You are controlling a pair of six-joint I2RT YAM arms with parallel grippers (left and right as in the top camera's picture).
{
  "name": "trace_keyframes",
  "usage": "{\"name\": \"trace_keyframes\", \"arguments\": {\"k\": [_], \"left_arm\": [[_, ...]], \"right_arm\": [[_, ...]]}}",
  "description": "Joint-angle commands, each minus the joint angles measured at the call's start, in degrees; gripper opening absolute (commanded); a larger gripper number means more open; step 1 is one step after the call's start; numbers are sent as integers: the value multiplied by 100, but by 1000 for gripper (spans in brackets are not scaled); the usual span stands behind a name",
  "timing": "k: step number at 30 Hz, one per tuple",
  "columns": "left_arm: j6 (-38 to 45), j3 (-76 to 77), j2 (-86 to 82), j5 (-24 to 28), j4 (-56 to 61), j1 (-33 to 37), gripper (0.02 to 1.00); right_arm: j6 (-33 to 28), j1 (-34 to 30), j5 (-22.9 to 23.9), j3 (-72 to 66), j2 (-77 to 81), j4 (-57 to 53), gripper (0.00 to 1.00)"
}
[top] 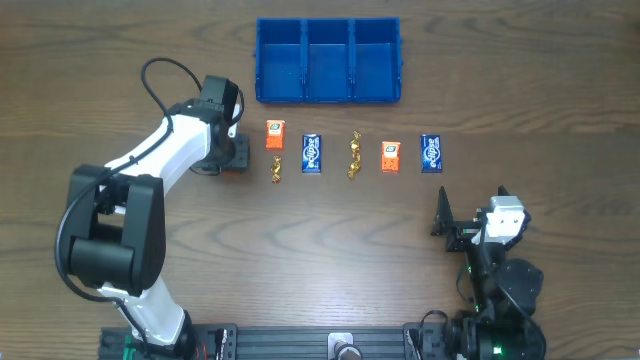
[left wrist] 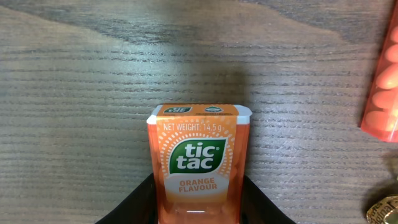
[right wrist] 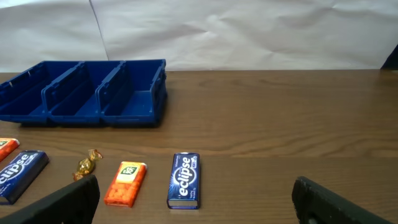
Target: Sort Candies Into Trays
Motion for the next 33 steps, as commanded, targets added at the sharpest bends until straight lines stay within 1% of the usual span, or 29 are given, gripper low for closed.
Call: {"name": "trace_keyframes", "arguments": {"k": [1,4,6,9,13,17,26,33], "left_arm": [[-188,299,-28,-103,-122,-7,224],[-485,894,-304,-111,-678,-68,189],[-675,1473,-623,-240,-975,-232,176],[-785,2424,-890,-520,-1174,-540,224],[-887,3545,-752,-979,-1104,-866,229],[-885,4356,-92,-1346,-1001,-1049,220],[-914,5005,1552,-1298,-881,-1043,224],[-929,5005,2037,-1174,-734,-968,218]], "right_arm": [[-66,-11,-9,-15,-24,-9,998],[-66,-11,-9,-15,-24,-9,998],[-66,-11,-9,-15,-24,-9,998],[-66,-11,-9,-15,-22,-9,998],[-66,-11,-9,-15,-22,-9,998],[-66,-11,-9,-15,-22,-9,998],[-66,-11,-9,-15,-22,-9,998],[-66,-11,-9,-15,-24,-9,998]]}}
